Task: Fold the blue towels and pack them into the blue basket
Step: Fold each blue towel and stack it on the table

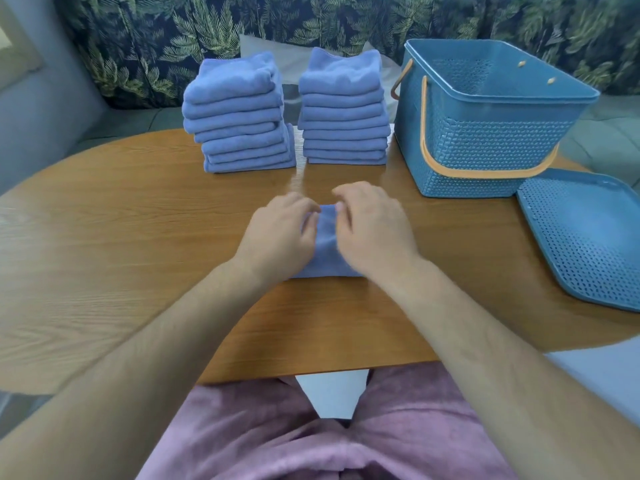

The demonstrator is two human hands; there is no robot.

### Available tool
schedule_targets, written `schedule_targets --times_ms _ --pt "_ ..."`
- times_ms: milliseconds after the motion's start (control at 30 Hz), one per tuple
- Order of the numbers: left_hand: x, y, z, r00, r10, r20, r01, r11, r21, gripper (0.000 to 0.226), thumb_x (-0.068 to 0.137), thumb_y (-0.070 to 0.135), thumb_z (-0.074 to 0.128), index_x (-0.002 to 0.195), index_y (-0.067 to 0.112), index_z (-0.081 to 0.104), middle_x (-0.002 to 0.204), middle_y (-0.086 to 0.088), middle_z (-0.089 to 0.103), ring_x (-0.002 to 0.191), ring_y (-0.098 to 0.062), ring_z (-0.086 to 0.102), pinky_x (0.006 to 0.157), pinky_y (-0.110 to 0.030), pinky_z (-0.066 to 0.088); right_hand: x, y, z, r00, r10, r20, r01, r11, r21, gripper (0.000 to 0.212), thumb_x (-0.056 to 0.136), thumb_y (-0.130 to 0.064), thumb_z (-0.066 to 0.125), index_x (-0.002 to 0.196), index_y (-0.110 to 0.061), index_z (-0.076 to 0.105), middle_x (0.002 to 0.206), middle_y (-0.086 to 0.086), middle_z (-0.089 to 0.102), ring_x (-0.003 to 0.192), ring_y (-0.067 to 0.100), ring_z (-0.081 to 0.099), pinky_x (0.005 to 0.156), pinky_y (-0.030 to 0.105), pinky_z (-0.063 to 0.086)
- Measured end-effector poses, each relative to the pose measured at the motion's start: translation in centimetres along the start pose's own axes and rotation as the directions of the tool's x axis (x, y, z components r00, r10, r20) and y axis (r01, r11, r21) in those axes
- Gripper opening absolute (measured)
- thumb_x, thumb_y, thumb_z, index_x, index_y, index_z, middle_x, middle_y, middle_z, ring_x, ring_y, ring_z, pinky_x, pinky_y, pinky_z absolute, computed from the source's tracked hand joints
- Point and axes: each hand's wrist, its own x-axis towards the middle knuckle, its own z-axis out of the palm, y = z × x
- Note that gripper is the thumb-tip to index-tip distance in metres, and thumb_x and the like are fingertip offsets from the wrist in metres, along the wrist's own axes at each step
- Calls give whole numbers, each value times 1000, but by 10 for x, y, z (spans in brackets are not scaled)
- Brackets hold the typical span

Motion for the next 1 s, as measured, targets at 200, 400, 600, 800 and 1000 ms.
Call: schedule_targets --times_ms 200,400,600,800,1000 --pt "-19 -8 24 957 -69 280 64 998 29 59 103 41 19 156 22 34 165 1 25 154 -17 16 125 -43 13 -29 1 31 920 92 380 -76 995 -57 56 109 -44 20 159 -21 30 168 -5 22 156 12 10 126 36 10" --pt "-25 -26 17 936 -182 301 197 980 -19 62 102 59 38 158 36 25 169 7 5 155 -13 -1 126 -41 1 -31 5 29 872 205 445 -202 978 -54 60 106 -53 23 162 -32 16 171 -3 -4 157 20 -8 125 40 0" --pt "-36 -23 19 911 -333 245 317 943 101 69 93 75 26 156 49 16 168 -13 6 156 -26 -1 126 -42 -1 -39 5 32 865 320 387 -291 947 -133 66 101 -63 24 161 -38 14 167 23 5 156 32 -5 125 44 -8" --pt "-36 -22 22 964 -230 130 221 972 84 73 93 69 30 152 26 40 146 -7 46 141 -26 38 119 -43 25 -37 7 35 938 218 272 -224 975 -9 63 103 -52 38 158 -22 31 156 11 37 149 29 25 123 42 13" --pt "-18 -27 24 977 -201 78 204 978 -39 76 89 64 35 146 15 46 149 -3 39 130 -24 46 107 -43 39 -12 16 47 952 152 265 -191 974 125 64 102 -46 44 159 -21 28 153 2 34 138 22 36 114 40 29"
